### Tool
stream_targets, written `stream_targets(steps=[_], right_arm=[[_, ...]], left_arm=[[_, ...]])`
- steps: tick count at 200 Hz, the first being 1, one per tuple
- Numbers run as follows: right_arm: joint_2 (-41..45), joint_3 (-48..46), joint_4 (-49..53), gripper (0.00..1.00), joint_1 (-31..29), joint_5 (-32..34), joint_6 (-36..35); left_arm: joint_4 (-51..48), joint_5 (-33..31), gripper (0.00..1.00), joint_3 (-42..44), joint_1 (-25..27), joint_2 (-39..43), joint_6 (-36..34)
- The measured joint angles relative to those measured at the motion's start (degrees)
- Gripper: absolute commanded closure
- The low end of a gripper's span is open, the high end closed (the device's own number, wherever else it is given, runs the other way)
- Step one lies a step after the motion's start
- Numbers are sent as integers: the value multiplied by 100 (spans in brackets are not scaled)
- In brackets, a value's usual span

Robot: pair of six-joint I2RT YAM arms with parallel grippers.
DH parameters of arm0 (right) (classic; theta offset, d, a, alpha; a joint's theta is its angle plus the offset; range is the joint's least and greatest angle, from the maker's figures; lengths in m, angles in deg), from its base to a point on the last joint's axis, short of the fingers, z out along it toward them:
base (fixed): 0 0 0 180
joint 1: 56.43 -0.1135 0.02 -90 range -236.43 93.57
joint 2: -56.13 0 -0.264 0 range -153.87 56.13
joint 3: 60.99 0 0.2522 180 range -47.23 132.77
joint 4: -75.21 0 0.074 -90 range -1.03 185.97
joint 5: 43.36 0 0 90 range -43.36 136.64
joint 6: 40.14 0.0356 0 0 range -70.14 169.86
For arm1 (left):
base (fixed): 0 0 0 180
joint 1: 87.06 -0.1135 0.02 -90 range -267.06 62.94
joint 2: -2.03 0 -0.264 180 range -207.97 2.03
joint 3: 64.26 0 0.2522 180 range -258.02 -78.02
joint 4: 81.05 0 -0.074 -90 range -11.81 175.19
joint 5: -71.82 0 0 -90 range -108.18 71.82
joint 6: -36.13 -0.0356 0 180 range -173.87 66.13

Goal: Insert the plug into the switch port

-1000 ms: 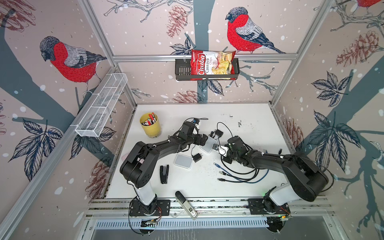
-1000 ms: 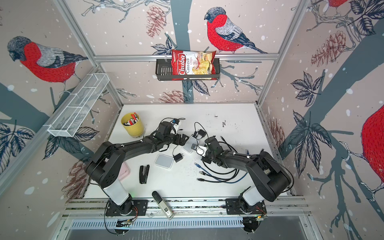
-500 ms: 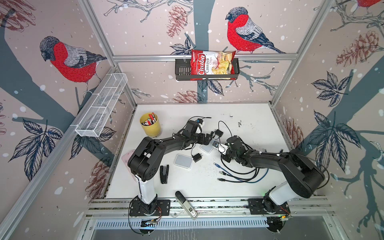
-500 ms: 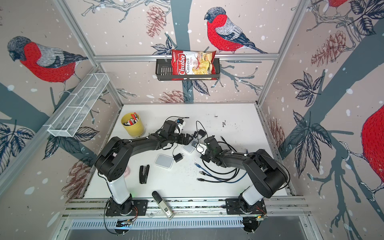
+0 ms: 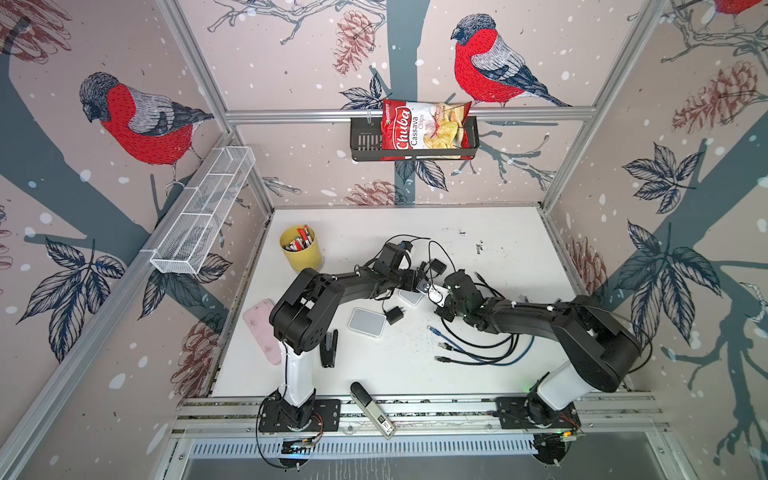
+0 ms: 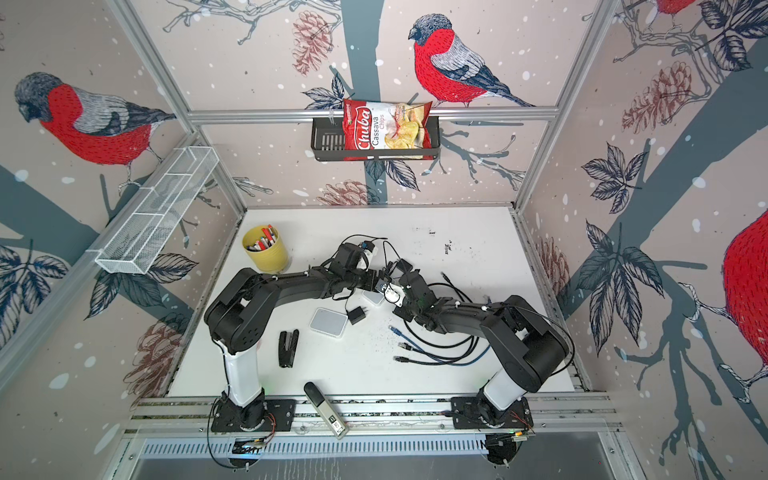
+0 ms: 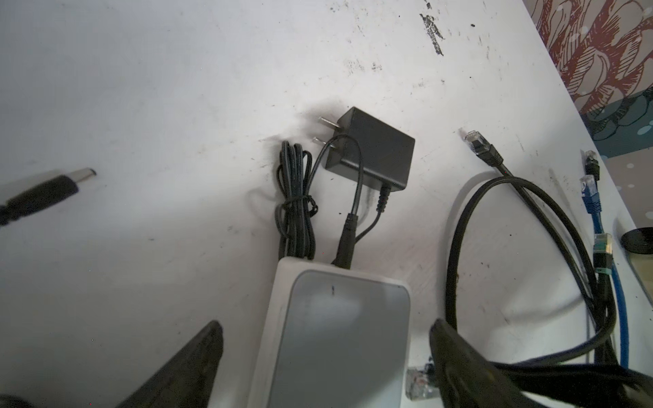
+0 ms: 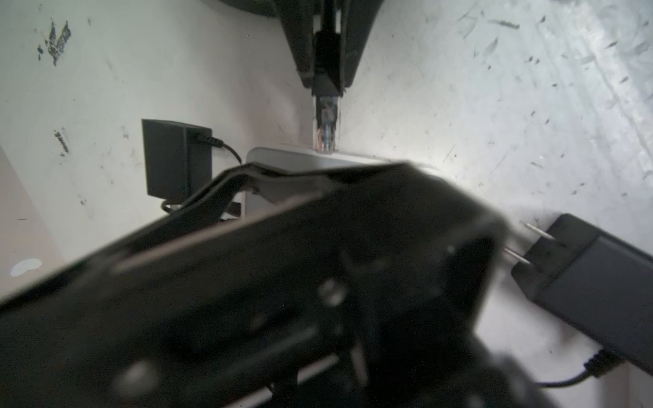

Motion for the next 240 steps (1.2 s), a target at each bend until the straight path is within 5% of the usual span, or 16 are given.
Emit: stream_targets(steps=[108,240], right_arm=[[229,-15,457,98,-402,651,1167],[-26,26,385,99,-122,164,157]], left_arm=[[-393,-144,14,326,-15,227,-63],[-85,13,15,66,-52,168,-37]])
